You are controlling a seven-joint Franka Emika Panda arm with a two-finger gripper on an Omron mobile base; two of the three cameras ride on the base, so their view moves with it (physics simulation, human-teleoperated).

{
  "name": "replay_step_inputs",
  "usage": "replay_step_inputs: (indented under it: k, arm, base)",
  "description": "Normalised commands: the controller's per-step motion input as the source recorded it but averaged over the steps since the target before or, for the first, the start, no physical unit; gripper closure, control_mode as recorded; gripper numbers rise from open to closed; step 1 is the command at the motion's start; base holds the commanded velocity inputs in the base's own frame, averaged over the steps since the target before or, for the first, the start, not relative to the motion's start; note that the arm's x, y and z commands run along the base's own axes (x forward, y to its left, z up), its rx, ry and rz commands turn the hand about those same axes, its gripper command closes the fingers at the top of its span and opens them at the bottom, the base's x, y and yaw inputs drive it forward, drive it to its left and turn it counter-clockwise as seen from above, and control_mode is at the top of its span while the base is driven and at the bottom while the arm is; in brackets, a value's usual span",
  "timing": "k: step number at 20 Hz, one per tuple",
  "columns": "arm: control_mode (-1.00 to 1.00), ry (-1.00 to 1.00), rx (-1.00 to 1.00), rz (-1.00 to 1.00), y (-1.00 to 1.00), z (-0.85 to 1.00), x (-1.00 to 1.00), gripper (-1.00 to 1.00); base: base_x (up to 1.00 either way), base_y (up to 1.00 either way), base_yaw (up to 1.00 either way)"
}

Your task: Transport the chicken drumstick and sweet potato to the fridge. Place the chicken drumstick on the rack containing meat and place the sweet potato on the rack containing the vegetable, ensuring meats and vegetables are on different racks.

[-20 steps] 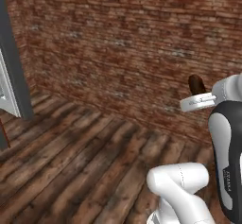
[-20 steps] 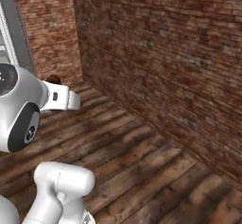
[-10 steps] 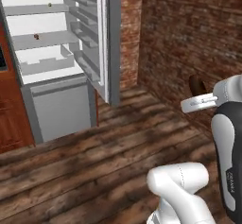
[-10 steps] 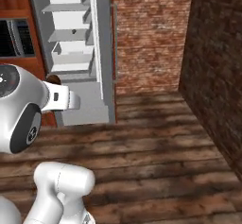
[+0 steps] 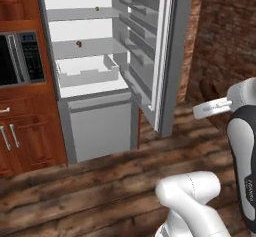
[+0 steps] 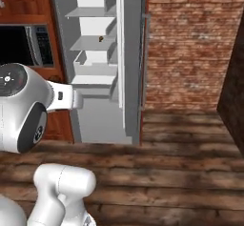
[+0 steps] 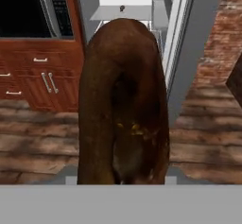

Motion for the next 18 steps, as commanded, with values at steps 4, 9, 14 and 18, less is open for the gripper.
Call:
replay_step_inputs:
  k: [4, 9, 14, 18]
  arm:
    - [1.00, 0.00, 0.00, 0.00, 0.00, 0.00, 0.00, 1.00]
    - [1.00, 0.00, 0.00, 0.00, 0.00, 0.00, 0.00, 1.00]
    - [1.00, 0.00, 0.00, 0.00, 0.00, 0.00, 0.00, 1.00]
    - [1.00, 0.00, 0.00, 0.00, 0.00, 0.00, 0.00, 1.00]
  base:
    - [1.00, 0.67, -0.02]
    - [1.00, 0.31, 0.00]
    - [1.00, 0.22, 0.00]
    - [1.00, 0.41, 0.00]
